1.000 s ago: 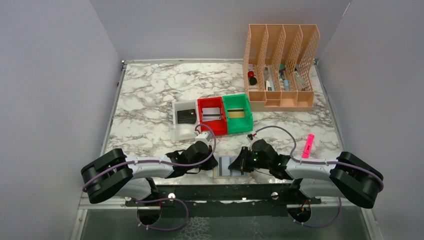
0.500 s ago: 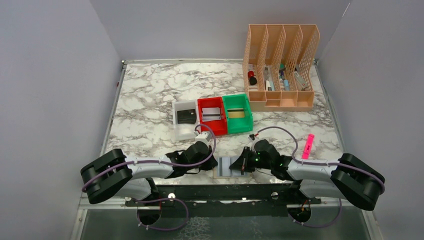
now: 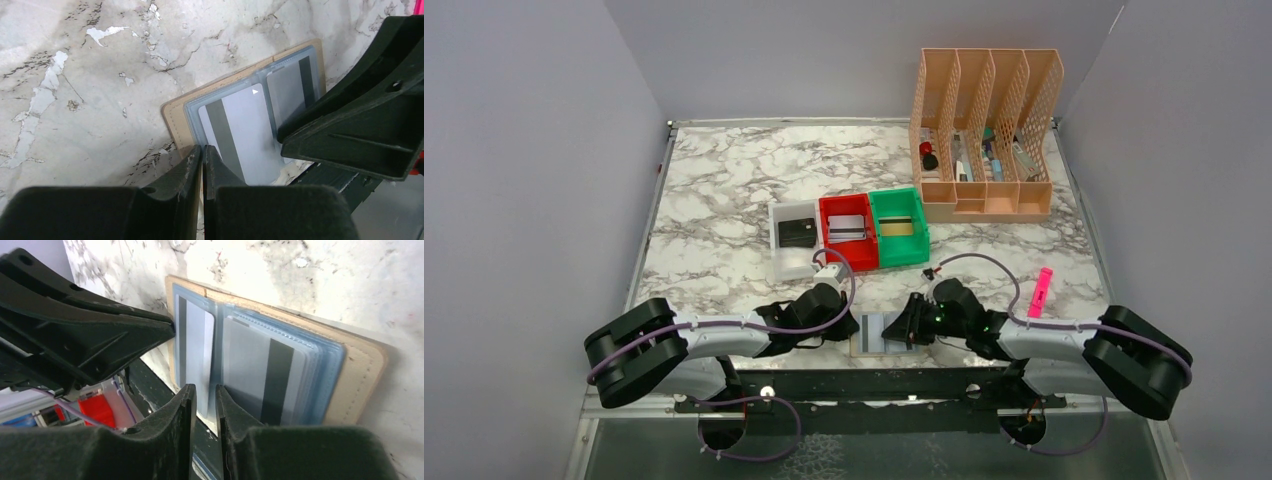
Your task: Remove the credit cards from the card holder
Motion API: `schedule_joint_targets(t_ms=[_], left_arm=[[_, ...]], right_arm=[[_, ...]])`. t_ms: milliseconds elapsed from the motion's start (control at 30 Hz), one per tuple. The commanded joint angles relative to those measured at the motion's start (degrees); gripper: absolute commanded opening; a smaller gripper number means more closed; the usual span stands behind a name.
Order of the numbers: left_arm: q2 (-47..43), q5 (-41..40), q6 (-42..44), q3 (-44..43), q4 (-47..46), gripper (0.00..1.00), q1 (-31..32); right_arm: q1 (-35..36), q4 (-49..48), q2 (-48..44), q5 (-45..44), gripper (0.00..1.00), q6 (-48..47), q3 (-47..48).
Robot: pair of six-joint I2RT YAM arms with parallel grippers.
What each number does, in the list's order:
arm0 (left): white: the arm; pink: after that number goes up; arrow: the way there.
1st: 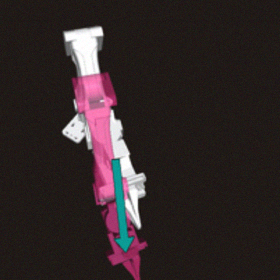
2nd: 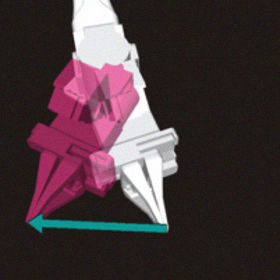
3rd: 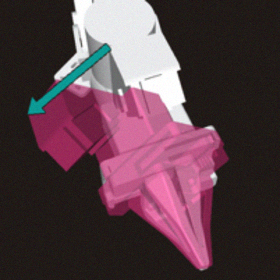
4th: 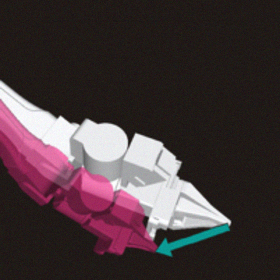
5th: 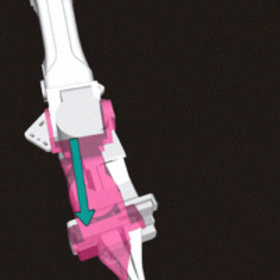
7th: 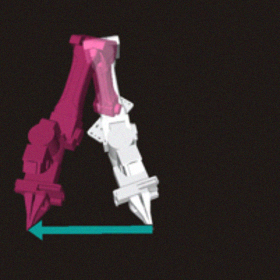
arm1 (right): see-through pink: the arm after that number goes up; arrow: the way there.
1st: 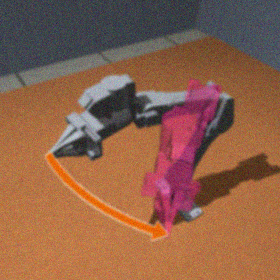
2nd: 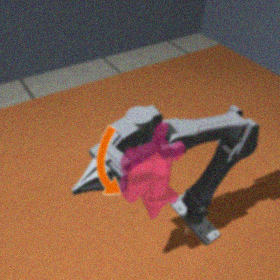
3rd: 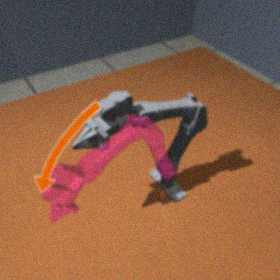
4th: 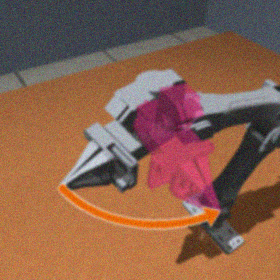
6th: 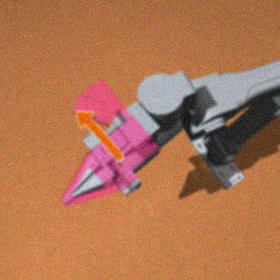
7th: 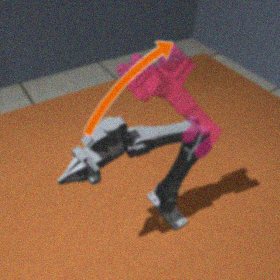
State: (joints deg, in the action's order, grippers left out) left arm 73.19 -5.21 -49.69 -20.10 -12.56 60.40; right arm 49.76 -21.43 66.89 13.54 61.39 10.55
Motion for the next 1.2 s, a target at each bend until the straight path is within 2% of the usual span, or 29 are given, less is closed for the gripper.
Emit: schedule_joint_targets(t_ms=[0,200,333,400,467,800,1167], left_arm=[[0.7,-0.8,1.1,1.6,7.1,0.10,0.4],[1.2,-0.4,1.1,1.4,6.9,0.10,0.4],[1.0,-0.4,1.1,1.2,6.9,0.10,0.4],[1.0,-0.5,1.2,1.1,6.9,0.10,0.5],[0.9,-0.8,1.3,0.9,7.5,0.10,0.4],[0.6,-1.4,0.9,1.4,8.4,0.08,0.5],[-2.3,-2.4,0.5,2.6,9.2,0.08,0.5]], right_arm=[[-0.4,-5.0,4.7,3.3,0.27,-0.1,0.0],[-0.4,-8.5,9.5,4.6,0.27,0.2,-0.2],[-0.4,-8.6,9.4,3.3,0.15,1.0,-0.9],[-0.4,-8.1,8.5,2.8,0.06,1.1,-1.1],[-0.4,-7.1,7.1,2.6,0.01,0.8,-1.1],[-3.4,1.5,-3.1,3.0,0.01,-1.4,-2.5],[-6.0,8.0,-3.5,3.8,0.01,-6.7,-0.1]])
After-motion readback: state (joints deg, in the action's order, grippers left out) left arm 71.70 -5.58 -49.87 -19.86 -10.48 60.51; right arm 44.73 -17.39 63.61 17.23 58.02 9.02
